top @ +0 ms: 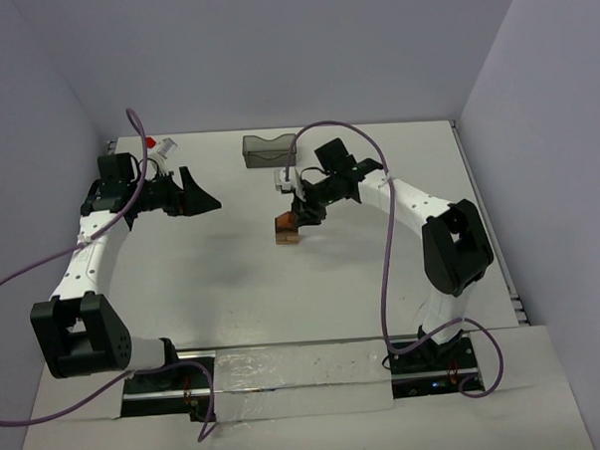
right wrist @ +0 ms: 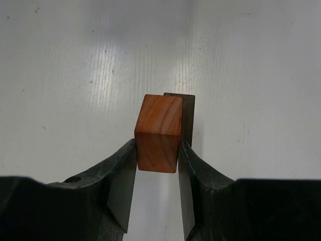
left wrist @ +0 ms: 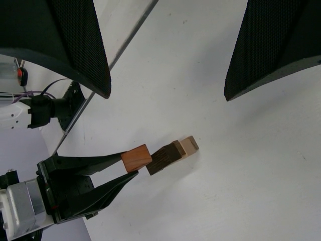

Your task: Build the wood block tower

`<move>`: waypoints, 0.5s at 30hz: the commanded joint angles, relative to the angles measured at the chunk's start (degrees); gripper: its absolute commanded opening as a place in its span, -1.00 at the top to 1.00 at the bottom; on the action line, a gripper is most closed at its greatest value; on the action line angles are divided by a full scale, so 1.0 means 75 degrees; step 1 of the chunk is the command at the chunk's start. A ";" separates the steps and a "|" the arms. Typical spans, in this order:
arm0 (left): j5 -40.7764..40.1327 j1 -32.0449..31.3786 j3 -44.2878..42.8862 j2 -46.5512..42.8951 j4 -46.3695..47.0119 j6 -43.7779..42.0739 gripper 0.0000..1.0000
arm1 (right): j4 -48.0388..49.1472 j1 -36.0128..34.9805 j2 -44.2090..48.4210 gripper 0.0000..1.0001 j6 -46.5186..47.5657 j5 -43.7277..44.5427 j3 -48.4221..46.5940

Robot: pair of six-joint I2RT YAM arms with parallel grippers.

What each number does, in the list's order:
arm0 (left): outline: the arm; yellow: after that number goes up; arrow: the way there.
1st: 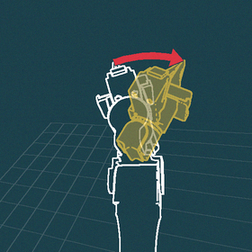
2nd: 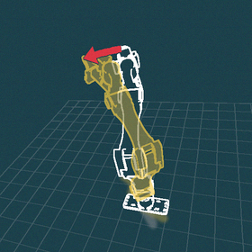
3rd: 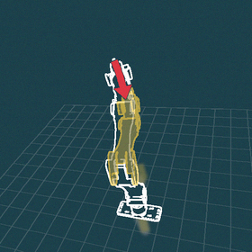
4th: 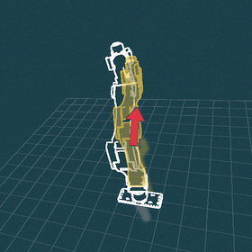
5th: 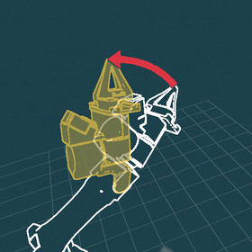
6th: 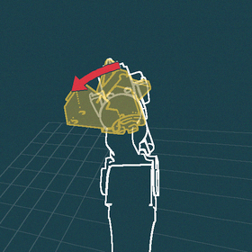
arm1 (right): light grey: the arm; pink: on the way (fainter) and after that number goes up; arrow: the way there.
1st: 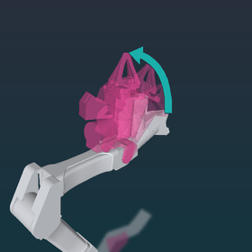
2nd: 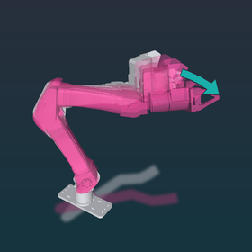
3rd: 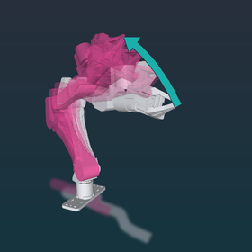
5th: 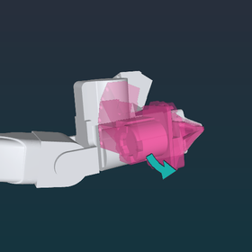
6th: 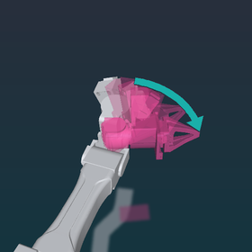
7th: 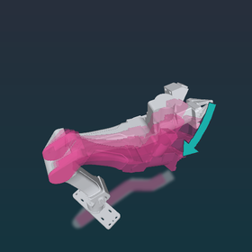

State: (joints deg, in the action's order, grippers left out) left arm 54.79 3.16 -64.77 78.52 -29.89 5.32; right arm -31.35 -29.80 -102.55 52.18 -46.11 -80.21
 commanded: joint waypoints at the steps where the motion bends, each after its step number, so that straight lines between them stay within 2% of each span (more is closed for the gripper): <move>1: 0.0290 0.0024 -0.0330 -0.0027 0.0035 -0.0135 -0.98 | -0.0015 -0.0070 -0.0133 0.81 0.0062 -0.0075 -0.0415; 15: 0.0243 -0.0010 -0.0339 0.0007 0.0048 -0.0122 -0.99 | -0.0120 -0.0128 -0.0412 0.76 0.0085 -0.0052 -0.0694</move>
State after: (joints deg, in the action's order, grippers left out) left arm 55.55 3.16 -64.79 78.67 -29.89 5.30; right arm -31.74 -30.24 -105.00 52.19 -46.09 -82.12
